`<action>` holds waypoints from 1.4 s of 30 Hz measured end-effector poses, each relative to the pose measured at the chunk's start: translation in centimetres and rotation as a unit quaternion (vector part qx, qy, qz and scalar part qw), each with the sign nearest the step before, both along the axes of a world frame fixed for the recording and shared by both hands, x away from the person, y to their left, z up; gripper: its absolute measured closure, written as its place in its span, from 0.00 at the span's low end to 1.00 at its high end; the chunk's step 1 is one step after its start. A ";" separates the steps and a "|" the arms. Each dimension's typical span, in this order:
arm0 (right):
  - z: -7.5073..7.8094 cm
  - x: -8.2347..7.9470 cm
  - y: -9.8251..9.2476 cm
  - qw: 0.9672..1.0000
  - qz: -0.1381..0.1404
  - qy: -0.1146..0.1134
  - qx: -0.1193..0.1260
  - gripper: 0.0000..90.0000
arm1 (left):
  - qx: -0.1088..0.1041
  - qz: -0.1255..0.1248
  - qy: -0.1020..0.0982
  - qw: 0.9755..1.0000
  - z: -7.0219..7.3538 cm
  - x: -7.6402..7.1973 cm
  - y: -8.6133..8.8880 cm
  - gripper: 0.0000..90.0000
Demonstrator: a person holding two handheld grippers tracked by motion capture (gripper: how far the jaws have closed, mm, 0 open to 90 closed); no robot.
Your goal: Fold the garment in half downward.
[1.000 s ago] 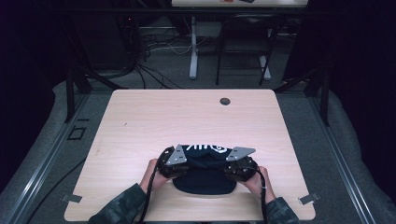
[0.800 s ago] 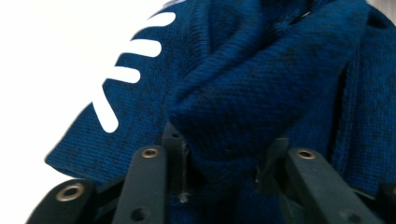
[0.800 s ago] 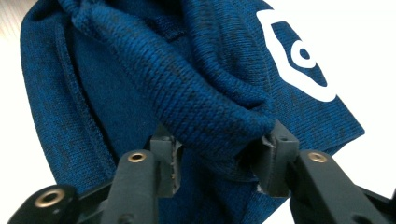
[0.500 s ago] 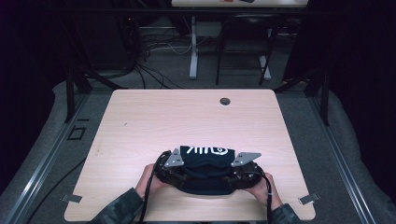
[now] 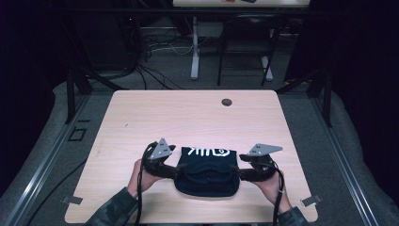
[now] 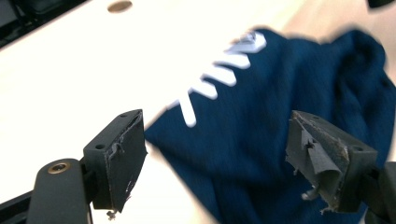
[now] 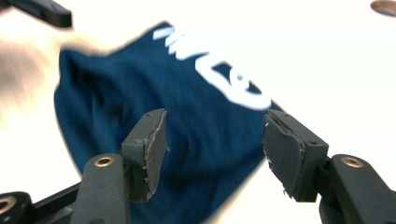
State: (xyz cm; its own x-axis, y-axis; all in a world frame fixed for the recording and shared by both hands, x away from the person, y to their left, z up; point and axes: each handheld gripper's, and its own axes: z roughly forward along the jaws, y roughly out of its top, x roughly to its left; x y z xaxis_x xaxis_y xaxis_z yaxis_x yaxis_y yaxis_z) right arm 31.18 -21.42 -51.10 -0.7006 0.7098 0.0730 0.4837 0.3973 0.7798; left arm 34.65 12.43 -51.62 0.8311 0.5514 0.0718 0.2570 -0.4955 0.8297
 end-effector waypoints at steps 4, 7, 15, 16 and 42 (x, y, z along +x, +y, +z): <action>-0.6 1.8 2.7 1.000 0.002 0.018 0.008 0.43 | 0.014 -0.006 0.023 1.000 -0.7 1.3 -2.4 0.19; -2.0 1.9 4.0 0.999 0.013 0.035 -0.022 0.42 | 0.050 -0.021 0.035 0.998 -2.5 0.9 -3.7 0.17; -4.8 0.7 3.6 0.997 0.025 0.044 -0.061 0.36 | 0.077 -0.018 0.050 0.996 -5.1 0.2 -3.2 0.17; -5.0 0.6 3.5 0.997 0.024 0.039 -0.066 0.37 | 0.076 -0.016 0.050 0.996 -5.3 0.1 -3.1 0.17; -5.9 2.3 4.0 0.996 0.030 0.021 -0.082 0.36 | 0.081 0.011 0.052 0.995 -6.1 0.1 -3.2 0.16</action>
State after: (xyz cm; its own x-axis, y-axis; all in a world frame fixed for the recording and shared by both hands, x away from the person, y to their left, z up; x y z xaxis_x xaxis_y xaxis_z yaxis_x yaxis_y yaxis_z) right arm 33.47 -17.46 -57.03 -0.7407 0.6718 -0.0103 0.4861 0.5464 0.6820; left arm 34.71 9.20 -57.71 0.8263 0.5583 0.0744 0.3506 -0.6133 0.7077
